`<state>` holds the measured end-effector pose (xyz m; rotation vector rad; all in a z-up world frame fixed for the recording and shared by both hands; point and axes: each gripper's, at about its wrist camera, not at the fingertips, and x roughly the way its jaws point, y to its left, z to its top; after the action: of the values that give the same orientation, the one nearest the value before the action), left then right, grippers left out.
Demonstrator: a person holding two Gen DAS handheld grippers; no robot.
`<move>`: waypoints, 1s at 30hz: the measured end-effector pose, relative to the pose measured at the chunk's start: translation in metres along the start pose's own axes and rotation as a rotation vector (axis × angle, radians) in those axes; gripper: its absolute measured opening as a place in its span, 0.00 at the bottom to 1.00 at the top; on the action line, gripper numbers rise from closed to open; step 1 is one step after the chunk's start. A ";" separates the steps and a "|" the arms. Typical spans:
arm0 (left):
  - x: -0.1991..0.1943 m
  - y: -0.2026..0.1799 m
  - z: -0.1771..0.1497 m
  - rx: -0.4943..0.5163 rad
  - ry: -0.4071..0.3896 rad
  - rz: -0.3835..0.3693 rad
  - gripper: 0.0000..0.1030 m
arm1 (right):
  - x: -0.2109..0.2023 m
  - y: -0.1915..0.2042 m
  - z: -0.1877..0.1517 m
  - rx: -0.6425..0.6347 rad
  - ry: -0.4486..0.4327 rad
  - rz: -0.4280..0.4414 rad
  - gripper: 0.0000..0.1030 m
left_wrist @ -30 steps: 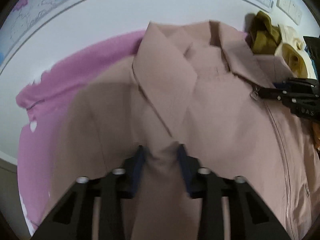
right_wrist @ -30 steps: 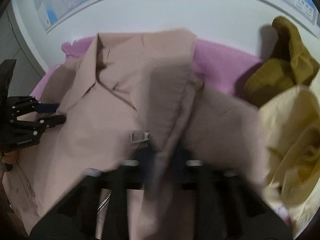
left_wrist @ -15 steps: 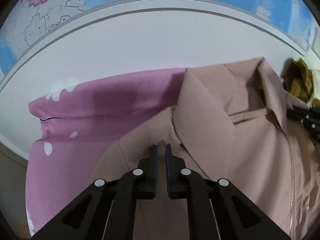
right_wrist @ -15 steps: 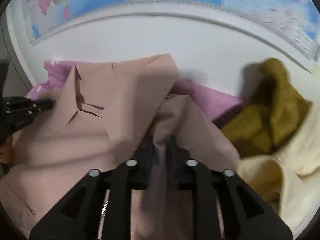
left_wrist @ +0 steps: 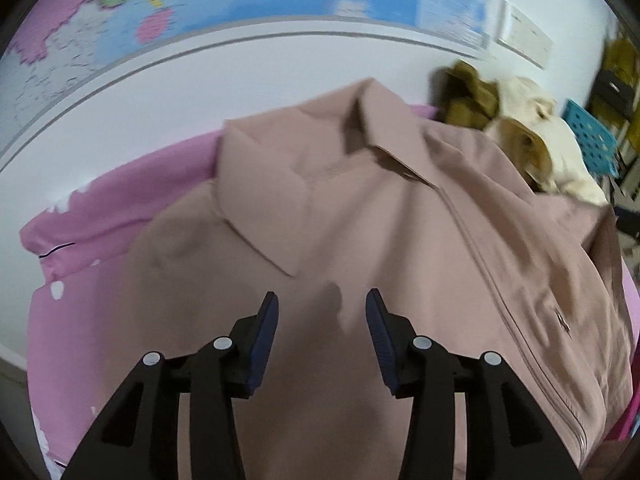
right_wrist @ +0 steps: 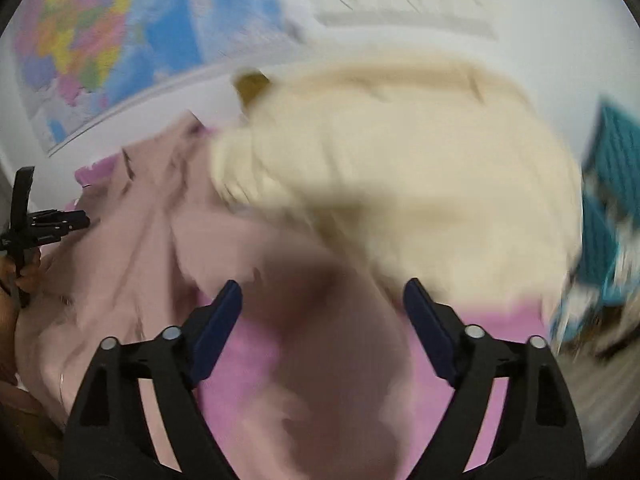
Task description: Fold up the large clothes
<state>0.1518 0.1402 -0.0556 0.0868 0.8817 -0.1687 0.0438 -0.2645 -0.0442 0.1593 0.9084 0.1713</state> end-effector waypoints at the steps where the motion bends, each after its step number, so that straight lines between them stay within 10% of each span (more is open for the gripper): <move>1: 0.001 -0.006 -0.001 0.013 0.002 -0.002 0.45 | 0.005 -0.009 -0.011 0.036 0.028 0.001 0.80; 3: 0.010 -0.014 -0.004 0.029 0.015 -0.004 0.46 | 0.017 -0.028 -0.025 0.101 0.068 0.013 0.59; 5: 0.018 -0.020 -0.004 0.041 0.031 -0.007 0.46 | 0.022 -0.035 -0.025 0.143 0.074 0.107 0.02; 12: 0.038 -0.034 -0.003 0.079 0.071 0.021 0.46 | -0.093 -0.052 0.010 0.086 -0.268 -0.007 0.02; 18: 0.058 -0.044 0.000 0.106 0.081 0.056 0.52 | -0.039 -0.062 -0.009 0.123 -0.065 -0.091 0.19; 21: 0.063 -0.045 0.004 0.094 0.095 0.063 0.54 | -0.026 -0.072 -0.030 0.181 -0.038 -0.044 0.62; 26: 0.061 -0.044 0.007 0.080 0.090 0.084 0.55 | -0.050 -0.082 -0.054 0.170 -0.091 -0.074 0.78; 30: 0.044 -0.047 0.010 0.059 0.060 0.040 0.55 | -0.046 -0.089 -0.070 0.127 -0.051 -0.192 0.70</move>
<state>0.1784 0.0881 -0.0837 0.1648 0.9340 -0.1558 -0.0324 -0.3562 -0.0702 0.1927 0.8789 -0.0687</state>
